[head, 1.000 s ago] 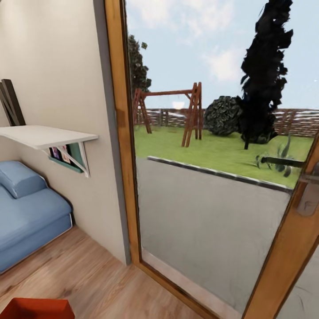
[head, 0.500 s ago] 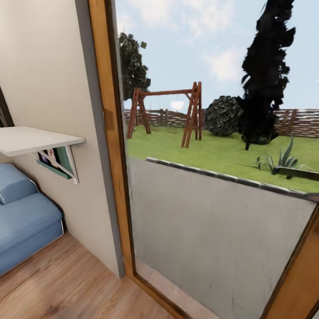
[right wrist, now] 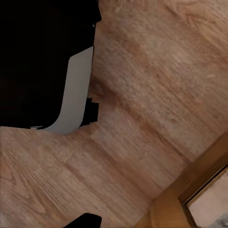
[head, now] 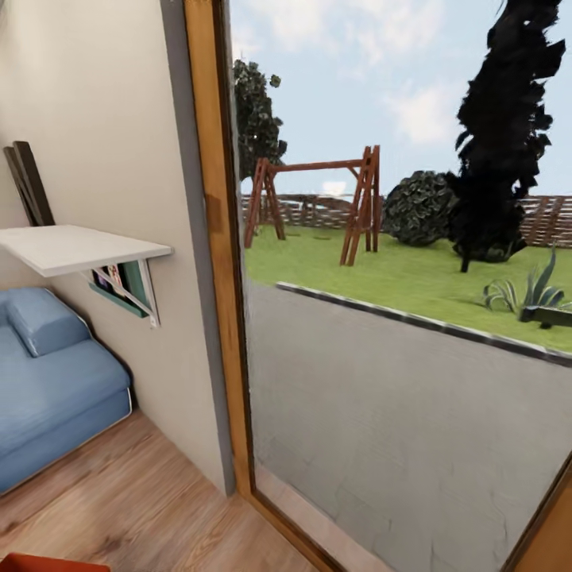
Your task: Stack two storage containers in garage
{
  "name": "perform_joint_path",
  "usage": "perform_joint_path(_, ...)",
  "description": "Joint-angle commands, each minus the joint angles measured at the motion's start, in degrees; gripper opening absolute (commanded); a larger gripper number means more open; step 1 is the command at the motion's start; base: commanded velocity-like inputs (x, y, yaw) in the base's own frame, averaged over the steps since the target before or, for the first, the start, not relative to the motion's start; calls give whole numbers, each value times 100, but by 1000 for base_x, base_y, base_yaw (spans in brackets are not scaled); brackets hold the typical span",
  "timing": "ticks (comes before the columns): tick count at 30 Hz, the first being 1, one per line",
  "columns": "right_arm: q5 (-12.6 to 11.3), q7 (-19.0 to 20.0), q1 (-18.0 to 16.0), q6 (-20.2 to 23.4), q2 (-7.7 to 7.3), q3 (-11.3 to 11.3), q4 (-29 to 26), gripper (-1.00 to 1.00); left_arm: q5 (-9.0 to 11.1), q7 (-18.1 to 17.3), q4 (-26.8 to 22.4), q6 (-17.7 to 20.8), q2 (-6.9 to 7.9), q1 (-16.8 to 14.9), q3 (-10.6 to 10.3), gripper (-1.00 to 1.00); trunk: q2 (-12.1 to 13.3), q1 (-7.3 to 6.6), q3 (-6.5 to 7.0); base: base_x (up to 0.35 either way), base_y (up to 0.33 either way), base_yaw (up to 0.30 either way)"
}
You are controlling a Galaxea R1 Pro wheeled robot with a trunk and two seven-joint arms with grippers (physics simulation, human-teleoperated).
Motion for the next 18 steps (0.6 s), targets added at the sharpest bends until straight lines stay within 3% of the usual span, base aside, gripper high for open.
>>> perform_joint_path(1, 24, -14, -8, -28, 1, 43, 16, 100, -2, 11, 5, -19, -2, -4, 44, 100, -4, 0, -7, 0, 0, 280)
perform_joint_path(18, 26, -14, -8, -28, -4, 43, 15, 100, -2, 11, 5, -16, -2, -4, 43, 100, -4, 0, -7, 0, 0, 282)
